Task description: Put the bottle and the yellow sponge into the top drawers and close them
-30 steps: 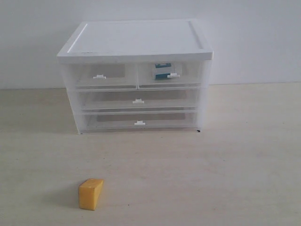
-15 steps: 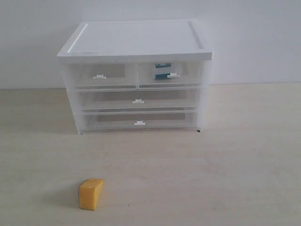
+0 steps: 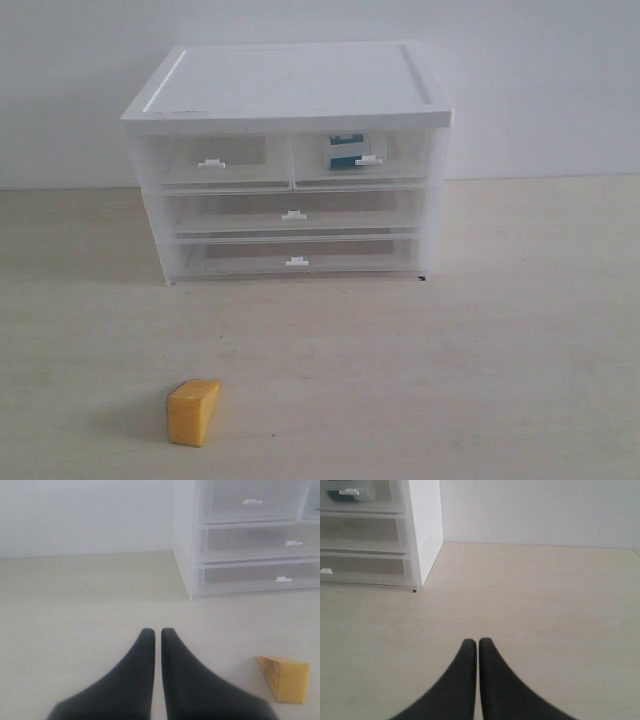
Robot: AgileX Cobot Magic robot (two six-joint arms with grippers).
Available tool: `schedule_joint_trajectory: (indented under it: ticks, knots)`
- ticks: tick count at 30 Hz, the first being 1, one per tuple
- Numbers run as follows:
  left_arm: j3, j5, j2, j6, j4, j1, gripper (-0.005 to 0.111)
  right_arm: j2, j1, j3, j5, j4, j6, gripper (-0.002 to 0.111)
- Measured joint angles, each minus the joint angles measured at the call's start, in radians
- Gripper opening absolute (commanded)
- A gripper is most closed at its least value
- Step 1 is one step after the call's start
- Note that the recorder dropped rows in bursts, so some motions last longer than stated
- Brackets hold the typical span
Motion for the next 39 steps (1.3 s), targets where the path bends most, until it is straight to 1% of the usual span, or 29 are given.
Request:
schedule_joint_trajectory:
  ticks: [17, 18, 22, 26, 28, 31, 32, 35, 39]
  knots:
    - [0.0, 0.0, 0.0, 0.0, 0.0, 0.0, 0.004, 0.0, 0.0, 0.0, 0.027, 0.0, 0.003, 0.0]
    - [0.0, -0.009, 0.0, 0.013, 0.019, 0.0, 0.004, 0.0, 0.0, 0.0, 0.027, 0.0, 0.003, 0.0]
    - [0.0, -0.149, 0.0, 0.02, -0.002, 0.0, 0.004, 0.0, 0.0, 0.0, 0.027, 0.0, 0.003, 0.0]
    - [0.0, -0.384, 0.0, -0.069, -0.006, 0.0, 0.004, 0.0, 0.0, 0.0, 0.027, 0.0, 0.003, 0.0]
    - [0.0, -0.582, 0.0, -0.152, -0.007, 0.0, 0.004, 0.0, 0.0, 0.0, 0.027, 0.0, 0.003, 0.0]
    - [-0.003, -0.723, 0.002, -0.186, -0.019, 0.0, 0.004, 0.0, 0.0, 0.0, 0.027, 0.0, 0.003, 0.0]
    - [-0.019, -0.74, 0.02, -0.191, -0.033, 0.0, 0.004, 0.0, 0.0, 0.0, 0.027, 0.0, 0.003, 0.0]
    - [-0.118, -0.739, 0.148, -0.164, -0.056, 0.0, 0.004, 0.0, 0.0, 0.0, 0.027, 0.0, 0.003, 0.0]
    - [-0.279, -0.669, 0.375, -0.15, -0.04, 0.0, 0.004, 0.0, 0.0, 0.0, 0.027, 0.0, 0.003, 0.0]
